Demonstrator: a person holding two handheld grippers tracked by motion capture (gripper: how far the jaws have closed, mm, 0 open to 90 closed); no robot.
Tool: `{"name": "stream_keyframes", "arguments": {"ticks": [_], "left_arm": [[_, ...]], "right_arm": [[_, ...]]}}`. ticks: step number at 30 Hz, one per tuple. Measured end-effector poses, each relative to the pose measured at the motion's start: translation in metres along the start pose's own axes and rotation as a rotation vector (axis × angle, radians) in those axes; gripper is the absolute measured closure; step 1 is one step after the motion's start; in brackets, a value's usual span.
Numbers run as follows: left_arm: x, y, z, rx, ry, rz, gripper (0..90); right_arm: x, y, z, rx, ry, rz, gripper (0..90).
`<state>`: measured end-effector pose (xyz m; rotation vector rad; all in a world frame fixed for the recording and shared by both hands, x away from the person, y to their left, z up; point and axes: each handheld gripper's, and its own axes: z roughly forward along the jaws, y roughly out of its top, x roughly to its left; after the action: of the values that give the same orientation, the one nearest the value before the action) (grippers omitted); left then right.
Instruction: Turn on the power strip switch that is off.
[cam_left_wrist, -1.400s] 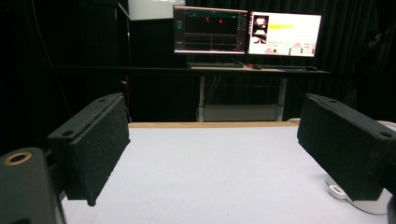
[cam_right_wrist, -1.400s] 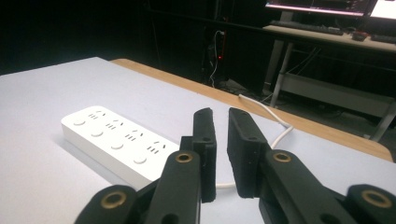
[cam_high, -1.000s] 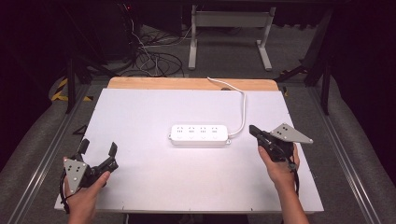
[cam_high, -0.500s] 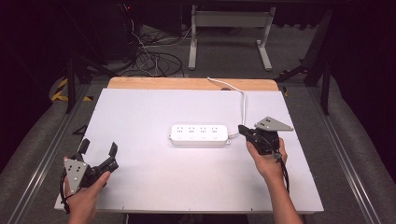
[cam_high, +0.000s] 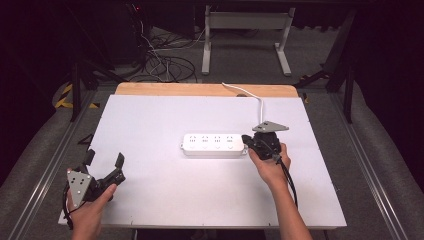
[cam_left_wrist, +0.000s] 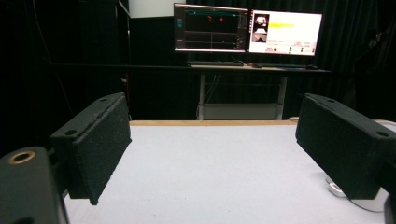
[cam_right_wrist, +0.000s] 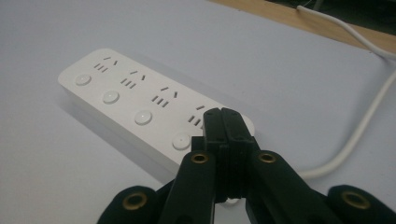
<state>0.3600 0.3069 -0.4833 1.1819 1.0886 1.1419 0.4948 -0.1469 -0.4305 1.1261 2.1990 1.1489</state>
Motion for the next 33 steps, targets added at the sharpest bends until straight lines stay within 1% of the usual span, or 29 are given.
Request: {"name": "stream_keyframes", "arguments": {"ticks": [3, 6, 7, 10, 12, 13, 16, 17, 19, 22, 31, 33], "left_arm": [[0.0, 0.0, 0.0, 0.001, -0.003, 0.002, 11.0], [-0.001, 0.0, 0.0, 0.002, -0.005, 0.0, 11.0], [-0.001, 0.0, 0.0, 0.003, -0.007, -0.005, 11.1], [0.0, 0.0, 0.0, 0.002, -0.004, -0.002, 11.1], [0.0, 0.0, 0.0, 0.001, -0.004, -0.01, 11.2], [0.0, 0.0, 0.0, 0.002, -0.003, -0.011, 11.2], [0.0, 0.0, 0.0, 0.003, -0.004, -0.01, 11.3], [0.0, 0.0, 0.0, 0.005, -0.005, -0.006, 11.3], [-0.001, -0.001, 0.0, 0.007, -0.01, -0.004, 11.3], [-0.001, -0.001, 0.001, 0.011, -0.012, 0.001, 11.3], [0.001, -0.001, 0.0, 0.01, -0.006, -0.004, 11.5], [0.001, -0.001, 0.0, 0.012, -0.008, -0.007, 11.5]], "right_arm": [[0.005, 0.003, 0.008, 0.027, 0.002, -0.011, 90.0], [0.008, 0.005, 0.013, 0.045, 0.006, -0.005, 90.0], [0.008, 0.005, 0.015, 0.055, 0.005, -0.005, 90.0], [0.008, 0.006, 0.018, 0.071, 0.004, -0.003, 90.0], [0.008, 0.006, 0.019, 0.078, 0.002, -0.004, 90.0], [0.009, 0.007, 0.022, 0.092, 0.003, -0.001, 90.0], [0.01, 0.007, 0.026, 0.105, 0.008, 0.003, 90.0], [0.011, 0.008, 0.03, 0.123, 0.009, 0.001, 90.0], [0.014, 0.008, 0.034, 0.131, 0.016, -0.003, 90.0], [0.016, 0.009, 0.038, 0.145, 0.013, -0.01, 90.0], [0.018, 0.011, 0.044, 0.178, 0.007, -0.01, 90.0], [0.02, 0.012, 0.046, 0.183, 0.015, -0.007, 90.0]]}}
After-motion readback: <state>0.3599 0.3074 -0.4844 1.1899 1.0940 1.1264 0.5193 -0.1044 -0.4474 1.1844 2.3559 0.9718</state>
